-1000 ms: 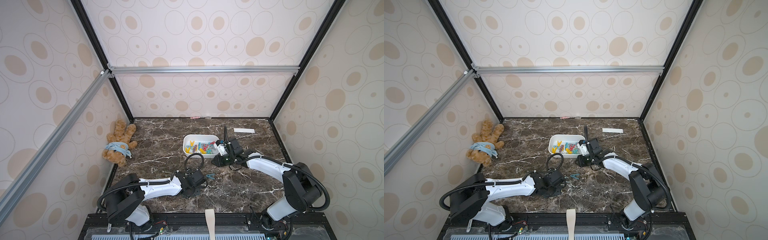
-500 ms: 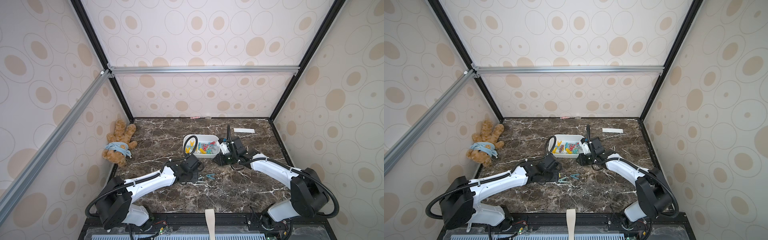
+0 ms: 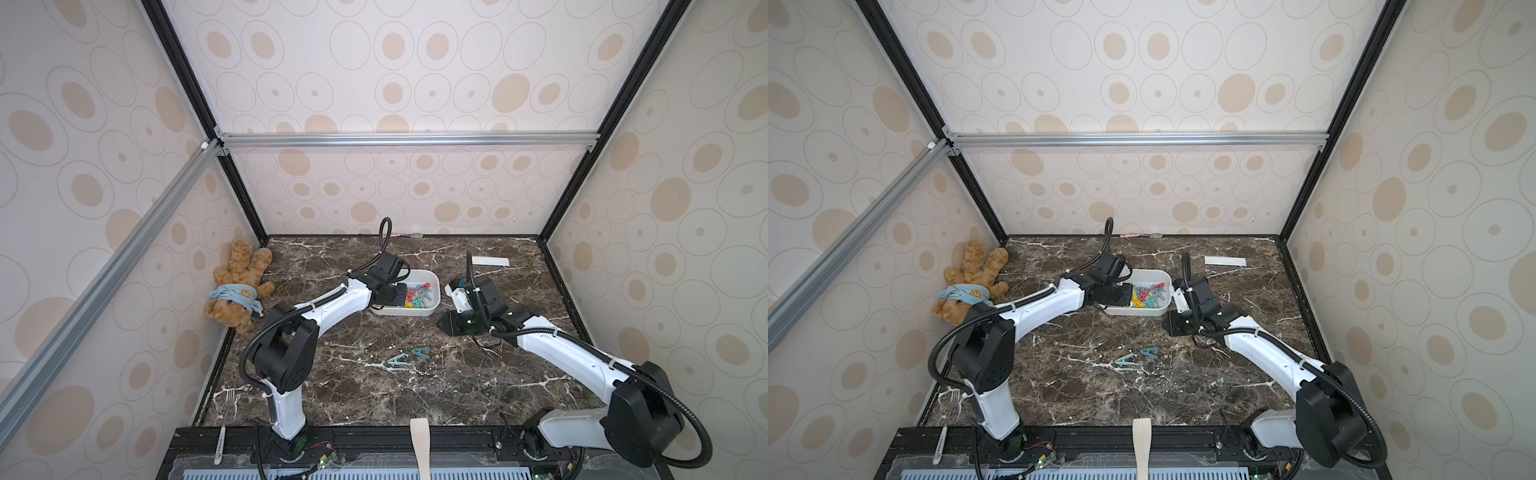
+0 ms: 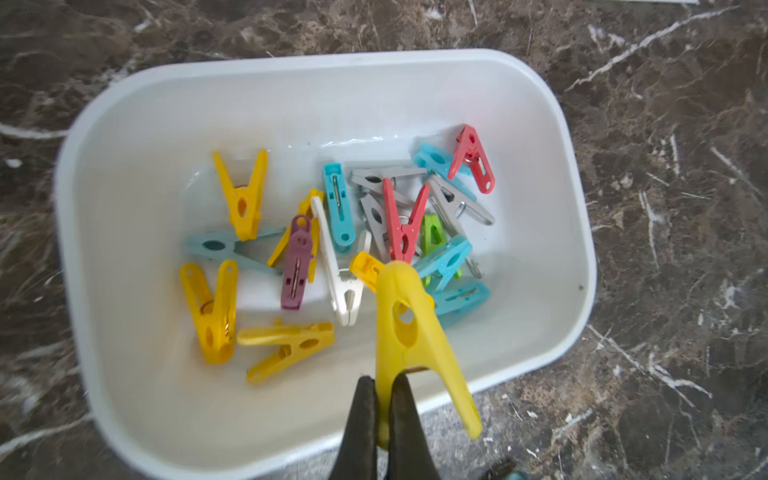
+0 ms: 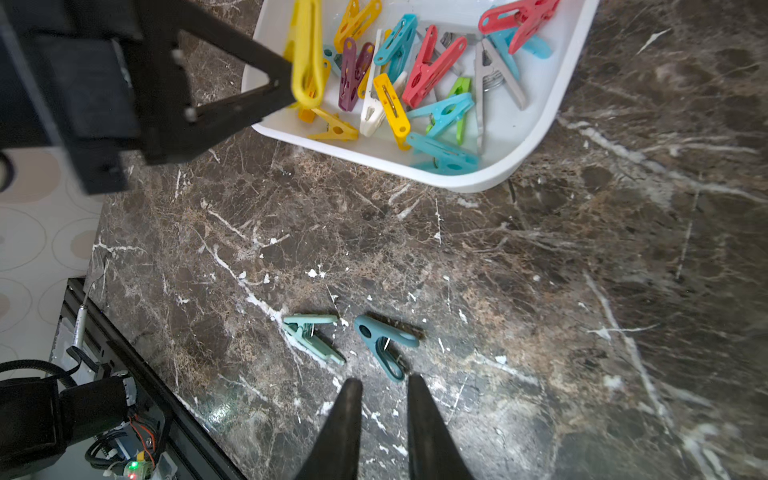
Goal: Put the clothespins into the storage box
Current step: Place the clothespin in the storage box.
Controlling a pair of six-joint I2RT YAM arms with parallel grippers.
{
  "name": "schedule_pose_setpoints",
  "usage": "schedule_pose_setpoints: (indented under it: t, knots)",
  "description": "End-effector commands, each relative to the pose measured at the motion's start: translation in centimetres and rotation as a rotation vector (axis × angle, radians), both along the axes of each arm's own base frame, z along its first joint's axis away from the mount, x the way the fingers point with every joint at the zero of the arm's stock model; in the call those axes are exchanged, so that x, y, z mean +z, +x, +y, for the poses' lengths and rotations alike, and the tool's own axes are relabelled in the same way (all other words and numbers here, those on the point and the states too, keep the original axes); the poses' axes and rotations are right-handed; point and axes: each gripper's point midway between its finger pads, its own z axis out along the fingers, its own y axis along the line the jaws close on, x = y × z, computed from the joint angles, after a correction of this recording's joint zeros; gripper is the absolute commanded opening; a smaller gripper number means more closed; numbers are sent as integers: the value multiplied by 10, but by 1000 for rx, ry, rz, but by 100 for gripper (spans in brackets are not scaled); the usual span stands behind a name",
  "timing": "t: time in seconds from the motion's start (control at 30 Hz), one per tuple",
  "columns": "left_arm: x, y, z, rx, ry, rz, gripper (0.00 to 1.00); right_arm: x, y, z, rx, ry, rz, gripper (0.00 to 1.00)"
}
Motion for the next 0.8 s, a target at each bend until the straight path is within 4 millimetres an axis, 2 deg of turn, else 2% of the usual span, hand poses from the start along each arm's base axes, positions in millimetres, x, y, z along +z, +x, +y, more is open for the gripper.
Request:
schedule_pose_setpoints:
  t: [0.0,0.2,0.4,0.47,0.67,0.77]
  knots:
    - [12,21,-20,-80,-26,-51,0,-6,-12,-9,-31,-29,30,23]
    - [-6,38,-27,-75,-6,-37,0,-1,-14,-9,-32,-17,22,23]
    - [-17,42,-26,-62,0,-17,3,-1,-16,-9,-33,-4,8,23]
    - [-16,43,-25,-56,0,-20,6,-2,-17,-10,-34,-3,4,23]
    - [-4,48,-25,-44,0,-40,24,-8,-19,-11,-20,-20,9,23]
    - [6,51,-25,-41,-8,-57,27,-4,-19,-11,-17,-15,1,23]
